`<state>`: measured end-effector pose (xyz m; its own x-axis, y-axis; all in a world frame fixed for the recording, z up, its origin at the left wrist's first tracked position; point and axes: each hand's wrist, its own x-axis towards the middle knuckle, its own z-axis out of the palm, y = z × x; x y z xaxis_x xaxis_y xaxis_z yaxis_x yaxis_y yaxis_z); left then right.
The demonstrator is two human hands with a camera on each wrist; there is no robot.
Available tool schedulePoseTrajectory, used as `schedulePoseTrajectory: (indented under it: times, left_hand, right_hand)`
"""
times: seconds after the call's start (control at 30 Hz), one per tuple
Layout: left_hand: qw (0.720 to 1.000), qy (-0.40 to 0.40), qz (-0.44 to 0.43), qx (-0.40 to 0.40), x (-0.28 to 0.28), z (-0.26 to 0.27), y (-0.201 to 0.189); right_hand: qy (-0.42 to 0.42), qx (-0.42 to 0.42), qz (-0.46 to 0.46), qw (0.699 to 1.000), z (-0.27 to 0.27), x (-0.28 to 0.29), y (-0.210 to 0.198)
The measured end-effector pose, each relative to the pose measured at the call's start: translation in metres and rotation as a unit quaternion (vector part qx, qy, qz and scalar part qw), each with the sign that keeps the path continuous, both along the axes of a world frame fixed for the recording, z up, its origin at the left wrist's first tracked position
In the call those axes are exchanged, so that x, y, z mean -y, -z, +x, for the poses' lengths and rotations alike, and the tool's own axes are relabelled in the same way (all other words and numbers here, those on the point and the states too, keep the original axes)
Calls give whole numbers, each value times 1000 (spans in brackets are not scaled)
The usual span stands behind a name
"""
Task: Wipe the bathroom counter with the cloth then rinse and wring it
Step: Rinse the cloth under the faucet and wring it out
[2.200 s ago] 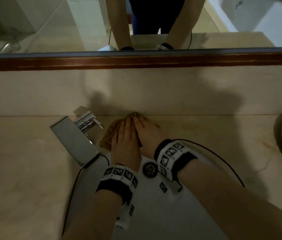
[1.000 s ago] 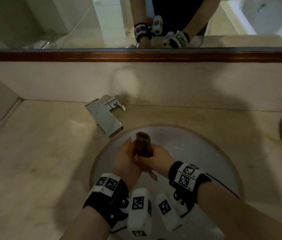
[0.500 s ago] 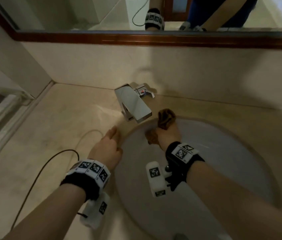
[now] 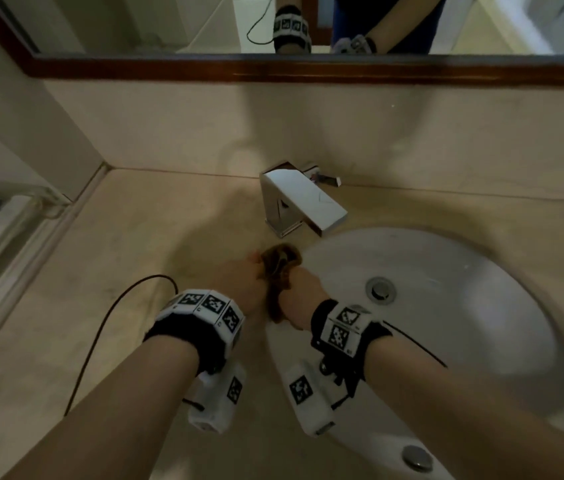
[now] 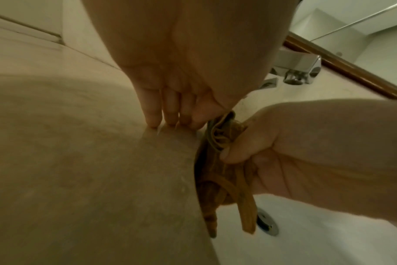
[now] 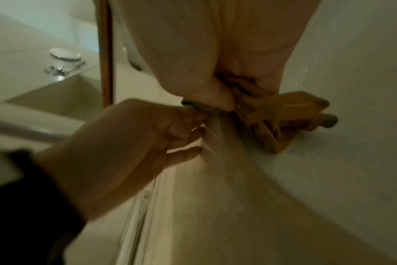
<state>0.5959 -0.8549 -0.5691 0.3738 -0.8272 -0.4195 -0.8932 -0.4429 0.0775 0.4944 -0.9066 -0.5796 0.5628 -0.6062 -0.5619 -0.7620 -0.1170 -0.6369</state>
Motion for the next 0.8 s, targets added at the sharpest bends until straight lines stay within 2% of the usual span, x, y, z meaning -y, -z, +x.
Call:
schedulePoseTrajectory:
  times: [0.13,0.23,0.3,0.37,0.43,0.57,0.67,0.73,0.8]
  left_hand:
    - [999,-20,-3,-49,-1,0,11]
    - [1000,8,3,-24,-2,-1,16]
    - [999,-7,26,-24,-1,-5,19]
    - [999,-15,35,-29,1,-10,23]
    - [998,-47,9,-34,2,-16,24]
    - [997,-65,5,-43,4,-14,34]
    - [994,-97,18,-57,-5,-18,39]
    - [995,-91,24,-23,-15,-32,38]
    - [998,-33,39,45,-25,-57,32]
  right_hand:
    - [-129,-34,10,991,-8,-22,-1]
    - [-201,-47,-12,978,-21,-36,3]
    - [-233,-29,-44,971,-30,-45,8]
    - [-305,-77,-29,949,-40,-52,12]
    - [-363,-119,-10,924,-51,-58,16]
    - [-408,-141,9,902,-85,-64,19]
    - [-396,-108,-9,912,-113,-67,12]
    - [-389,-98,-27,916,-131,-70,7]
    - [-389,-106,-23,915,-150,-73,6]
